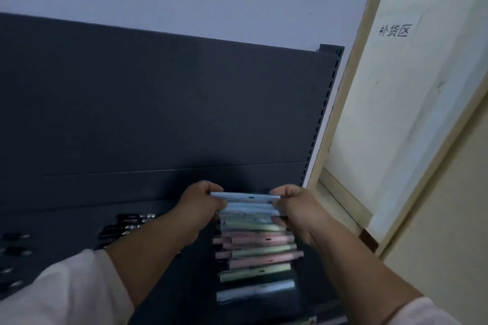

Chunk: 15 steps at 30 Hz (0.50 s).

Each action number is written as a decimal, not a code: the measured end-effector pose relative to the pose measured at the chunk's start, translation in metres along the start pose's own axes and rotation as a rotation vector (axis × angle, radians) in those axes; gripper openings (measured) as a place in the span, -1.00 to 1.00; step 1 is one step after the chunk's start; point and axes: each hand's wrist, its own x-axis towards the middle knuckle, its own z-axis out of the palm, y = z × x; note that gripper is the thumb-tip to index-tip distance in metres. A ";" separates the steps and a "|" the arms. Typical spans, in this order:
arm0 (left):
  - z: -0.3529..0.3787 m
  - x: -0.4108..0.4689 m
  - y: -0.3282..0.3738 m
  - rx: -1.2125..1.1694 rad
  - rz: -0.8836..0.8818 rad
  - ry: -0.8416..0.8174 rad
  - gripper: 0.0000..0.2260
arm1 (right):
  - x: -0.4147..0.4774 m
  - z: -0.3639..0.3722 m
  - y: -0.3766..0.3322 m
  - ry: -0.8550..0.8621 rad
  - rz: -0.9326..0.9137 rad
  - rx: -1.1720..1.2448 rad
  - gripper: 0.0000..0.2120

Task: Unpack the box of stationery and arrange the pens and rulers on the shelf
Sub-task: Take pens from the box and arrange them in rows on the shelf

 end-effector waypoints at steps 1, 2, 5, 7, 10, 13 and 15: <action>0.005 0.009 -0.001 0.007 -0.011 0.027 -0.86 | 0.011 -0.002 -0.002 -0.021 -0.008 -0.022 -0.88; 0.010 0.017 -0.002 0.009 -0.023 0.055 -0.85 | 0.020 -0.004 -0.003 -0.042 -0.017 -0.058 -0.90; 0.020 0.036 -0.010 0.050 -0.035 0.135 -0.87 | 0.049 -0.005 -0.004 -0.093 -0.041 -0.197 -0.96; 0.026 0.045 -0.016 0.084 -0.033 0.182 -0.90 | 0.068 -0.003 0.000 -0.111 -0.044 -0.264 -0.95; 0.035 0.056 -0.025 0.123 -0.047 0.253 -0.89 | 0.092 0.000 0.008 -0.154 -0.079 -0.412 -0.90; 0.042 0.062 -0.034 0.192 -0.068 0.297 -0.89 | 0.108 0.000 0.018 -0.182 -0.137 -0.536 -0.90; 0.044 0.065 -0.041 0.271 -0.061 0.296 -0.89 | 0.114 -0.001 0.024 -0.187 -0.186 -0.618 -0.94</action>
